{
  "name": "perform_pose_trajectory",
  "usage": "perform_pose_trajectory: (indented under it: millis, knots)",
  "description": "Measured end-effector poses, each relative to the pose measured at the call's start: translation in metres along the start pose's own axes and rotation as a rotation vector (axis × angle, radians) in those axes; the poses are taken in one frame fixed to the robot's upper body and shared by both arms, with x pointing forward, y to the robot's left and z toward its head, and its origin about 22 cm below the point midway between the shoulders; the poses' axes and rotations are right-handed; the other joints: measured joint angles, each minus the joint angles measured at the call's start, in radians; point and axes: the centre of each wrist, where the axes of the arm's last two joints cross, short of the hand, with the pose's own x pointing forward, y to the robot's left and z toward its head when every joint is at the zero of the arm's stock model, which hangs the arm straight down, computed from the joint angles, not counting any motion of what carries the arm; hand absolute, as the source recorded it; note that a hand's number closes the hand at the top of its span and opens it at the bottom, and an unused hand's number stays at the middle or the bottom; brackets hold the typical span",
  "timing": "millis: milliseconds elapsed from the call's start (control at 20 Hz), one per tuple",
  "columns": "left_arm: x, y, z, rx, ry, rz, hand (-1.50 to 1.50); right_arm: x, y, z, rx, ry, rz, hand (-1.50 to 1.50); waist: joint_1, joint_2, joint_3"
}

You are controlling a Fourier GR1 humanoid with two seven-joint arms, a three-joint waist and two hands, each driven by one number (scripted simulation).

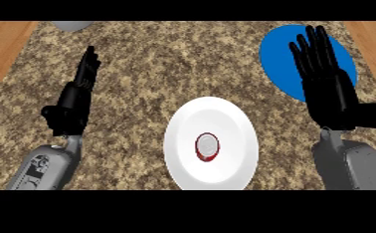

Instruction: Pick the can from the plate and place it in the plate

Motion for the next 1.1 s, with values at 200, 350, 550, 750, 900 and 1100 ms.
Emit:
perform_pose_trajectory:
  millis: [200,350,550,750,900,1100]
  knots:
    - [-0.026,0.0,0.02,-0.011,0.175,0.034,0.0,0.01,-0.003,-0.003,-0.032,-0.026,0.112,1.5,-0.006,-0.01,-0.008]
    - [-0.053,-0.003,0.041,-0.022,0.346,0.072,0.0,0.027,-0.021,-0.006,-0.052,-0.03,0.345,1.5,-0.02,-0.009,-0.022]
    - [-0.069,-0.01,0.061,-0.052,0.478,0.149,0.0,0.018,-0.045,0.013,-0.284,-0.017,0.591,-1.5,-0.036,-0.014,-0.019]
    - [-0.076,-0.014,0.07,-0.084,0.536,0.192,0.0,-0.002,-0.022,0.048,-0.39,-0.076,0.612,-1.5,-0.03,-0.018,-0.014]
    - [-0.072,-0.013,0.072,-0.095,0.557,0.206,0.0,-0.001,-0.007,0.072,-0.383,-0.087,0.639,-1.5,-0.024,-0.019,-0.013]
    - [-0.071,-0.012,0.078,-0.1,0.57,0.213,0.0,0.01,0.004,0.093,-0.322,-0.03,0.724,-1.5,-0.021,-0.019,-0.013]
